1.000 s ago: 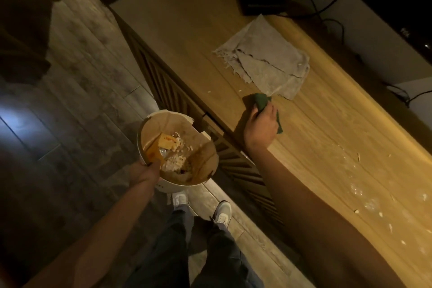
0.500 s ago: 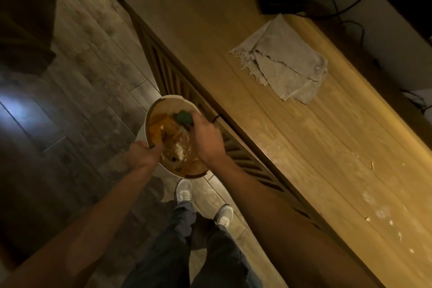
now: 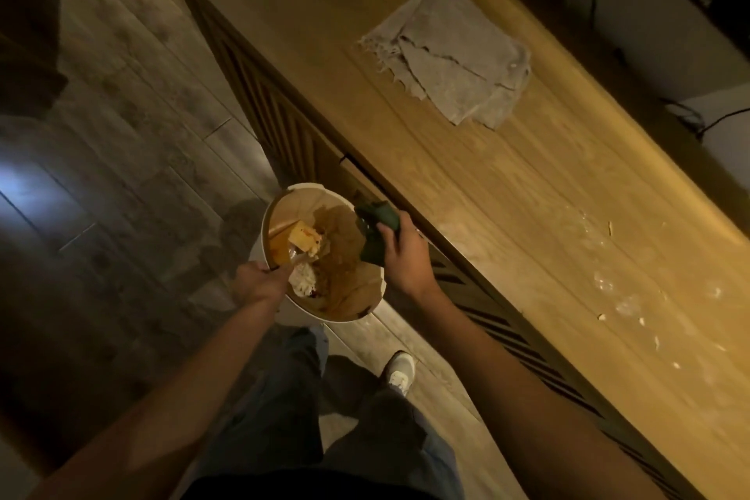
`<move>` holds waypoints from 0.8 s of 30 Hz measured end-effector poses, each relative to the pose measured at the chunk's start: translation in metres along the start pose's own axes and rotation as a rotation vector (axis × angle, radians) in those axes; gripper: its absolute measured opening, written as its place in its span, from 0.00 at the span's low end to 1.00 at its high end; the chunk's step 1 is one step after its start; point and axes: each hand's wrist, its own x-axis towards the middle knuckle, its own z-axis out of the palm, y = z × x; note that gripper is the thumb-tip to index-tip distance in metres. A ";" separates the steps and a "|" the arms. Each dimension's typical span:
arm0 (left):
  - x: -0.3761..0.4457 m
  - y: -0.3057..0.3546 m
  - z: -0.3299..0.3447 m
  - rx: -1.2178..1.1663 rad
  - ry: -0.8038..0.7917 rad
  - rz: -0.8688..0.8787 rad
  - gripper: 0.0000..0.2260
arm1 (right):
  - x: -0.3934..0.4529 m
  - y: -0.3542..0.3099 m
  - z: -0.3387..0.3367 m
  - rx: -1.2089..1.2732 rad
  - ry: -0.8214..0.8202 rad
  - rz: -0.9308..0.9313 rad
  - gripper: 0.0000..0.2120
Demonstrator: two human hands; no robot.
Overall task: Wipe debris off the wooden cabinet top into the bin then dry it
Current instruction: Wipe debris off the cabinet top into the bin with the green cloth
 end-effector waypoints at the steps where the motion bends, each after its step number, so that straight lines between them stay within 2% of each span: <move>1: -0.008 -0.005 0.005 0.007 0.005 -0.007 0.11 | -0.006 0.008 -0.007 0.014 0.014 -0.003 0.16; 8: -0.083 -0.053 0.048 0.010 -0.004 -0.049 0.14 | -0.056 0.057 -0.048 0.246 0.015 0.038 0.17; 14: -0.158 -0.087 0.092 -0.159 -0.030 -0.075 0.18 | -0.103 0.091 -0.105 0.269 -0.063 0.009 0.18; 17: -0.203 -0.091 0.115 -0.171 -0.031 -0.079 0.20 | -0.122 0.112 -0.135 0.302 -0.100 0.001 0.18; 22: -0.266 -0.105 0.148 -0.257 -0.084 -0.103 0.20 | -0.147 0.141 -0.180 0.559 -0.154 0.142 0.10; 24: -0.280 -0.110 0.159 -0.239 -0.090 -0.118 0.19 | -0.157 0.152 -0.195 0.621 -0.208 0.194 0.14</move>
